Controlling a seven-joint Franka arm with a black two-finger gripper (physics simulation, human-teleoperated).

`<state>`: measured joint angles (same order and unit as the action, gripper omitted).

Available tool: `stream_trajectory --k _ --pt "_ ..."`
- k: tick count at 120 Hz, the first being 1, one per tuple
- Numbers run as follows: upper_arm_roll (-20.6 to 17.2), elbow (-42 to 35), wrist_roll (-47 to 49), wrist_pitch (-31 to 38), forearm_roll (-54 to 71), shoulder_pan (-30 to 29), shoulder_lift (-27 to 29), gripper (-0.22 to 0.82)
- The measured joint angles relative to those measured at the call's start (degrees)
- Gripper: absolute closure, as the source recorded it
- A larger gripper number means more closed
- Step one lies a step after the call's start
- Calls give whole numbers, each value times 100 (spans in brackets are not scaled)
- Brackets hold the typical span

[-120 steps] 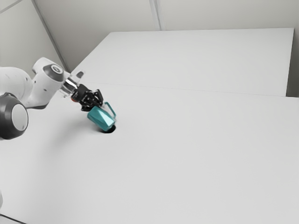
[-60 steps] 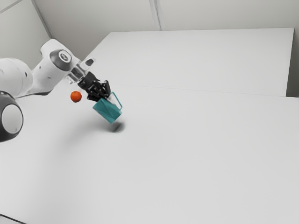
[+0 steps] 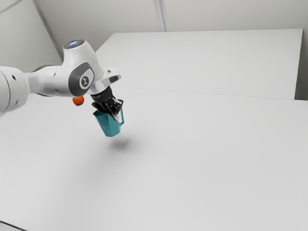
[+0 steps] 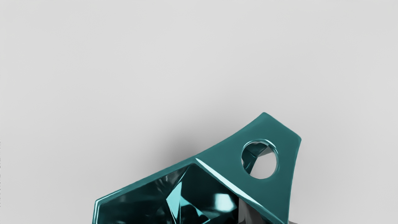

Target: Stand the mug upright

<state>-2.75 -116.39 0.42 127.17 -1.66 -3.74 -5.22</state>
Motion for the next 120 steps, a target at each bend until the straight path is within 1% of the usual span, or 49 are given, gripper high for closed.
stream_trajectory --k 25,46,98,120 --pt "-127 -342 554 401 138 16 -7 79" --pt "-209 -555 949 573 163 44 -20 79" --pt "-242 -629 1613 834 183 52 -352 79" --pt "-244 -594 1685 829 131 48 -271 39"
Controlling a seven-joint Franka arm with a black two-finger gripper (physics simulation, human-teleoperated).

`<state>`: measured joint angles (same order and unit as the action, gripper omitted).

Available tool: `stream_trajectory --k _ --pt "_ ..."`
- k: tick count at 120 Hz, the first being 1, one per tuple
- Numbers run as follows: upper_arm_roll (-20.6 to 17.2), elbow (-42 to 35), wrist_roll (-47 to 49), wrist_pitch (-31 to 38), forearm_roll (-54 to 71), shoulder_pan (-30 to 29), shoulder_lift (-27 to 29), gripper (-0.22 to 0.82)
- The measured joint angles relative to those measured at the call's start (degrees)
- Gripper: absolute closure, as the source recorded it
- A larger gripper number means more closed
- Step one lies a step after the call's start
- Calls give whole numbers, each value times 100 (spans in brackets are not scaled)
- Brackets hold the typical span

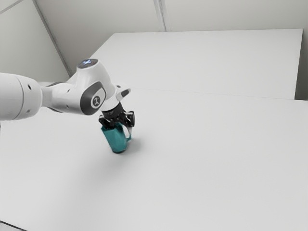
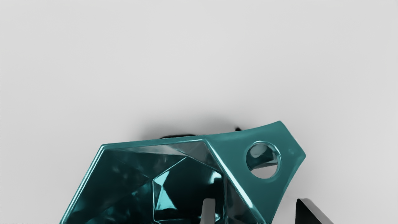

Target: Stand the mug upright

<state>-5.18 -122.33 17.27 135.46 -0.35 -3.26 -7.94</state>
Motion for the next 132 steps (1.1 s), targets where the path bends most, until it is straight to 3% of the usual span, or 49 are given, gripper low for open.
stream_trajectory --k 18,42,88,132 --pt "0 20 29 -2 -10 0 65 19" --pt "0 20 26 -7 -16 5 221 7" --pt "2 363 -133 -665 -14 67 893 1" --pt "4 1774 -477 -1935 362 216 961 0"
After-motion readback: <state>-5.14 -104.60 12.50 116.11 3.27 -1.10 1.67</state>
